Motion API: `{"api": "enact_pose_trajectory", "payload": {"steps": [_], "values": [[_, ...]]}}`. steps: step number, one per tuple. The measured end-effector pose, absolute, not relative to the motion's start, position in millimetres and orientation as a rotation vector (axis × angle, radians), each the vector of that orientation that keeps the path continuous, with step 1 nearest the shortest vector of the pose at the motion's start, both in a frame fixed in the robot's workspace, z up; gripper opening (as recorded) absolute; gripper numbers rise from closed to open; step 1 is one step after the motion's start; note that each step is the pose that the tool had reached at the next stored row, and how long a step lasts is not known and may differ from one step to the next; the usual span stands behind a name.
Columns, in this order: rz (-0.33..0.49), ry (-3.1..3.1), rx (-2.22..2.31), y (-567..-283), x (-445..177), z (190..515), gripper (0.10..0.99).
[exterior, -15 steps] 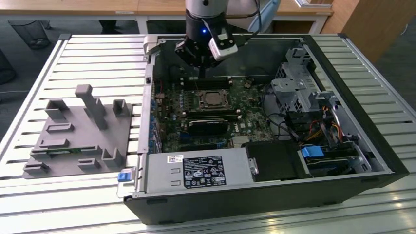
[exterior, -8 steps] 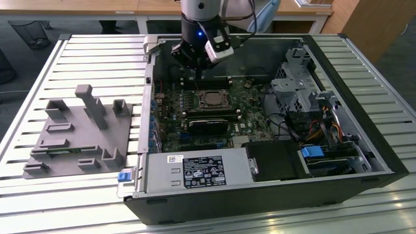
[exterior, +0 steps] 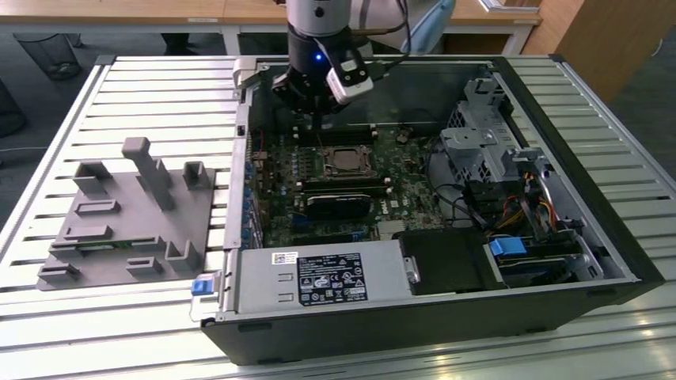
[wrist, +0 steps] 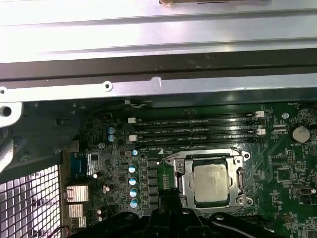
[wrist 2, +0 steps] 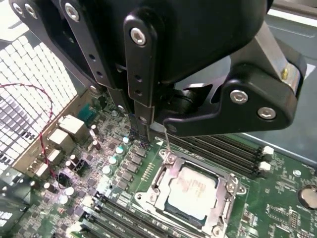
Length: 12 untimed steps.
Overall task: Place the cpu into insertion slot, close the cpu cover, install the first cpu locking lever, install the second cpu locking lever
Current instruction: 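Install the first cpu locking lever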
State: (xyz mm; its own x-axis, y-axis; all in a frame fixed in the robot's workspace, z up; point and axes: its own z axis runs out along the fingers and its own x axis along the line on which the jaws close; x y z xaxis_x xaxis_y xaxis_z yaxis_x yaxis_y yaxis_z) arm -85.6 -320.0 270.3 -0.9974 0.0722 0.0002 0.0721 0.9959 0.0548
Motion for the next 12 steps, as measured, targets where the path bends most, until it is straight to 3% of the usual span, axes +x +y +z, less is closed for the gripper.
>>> {"api": "enact_pose_trajectory", "payload": {"steps": [12], "values": [[0.086,3.136,0.113,-318,-97,264,0.106]]}}
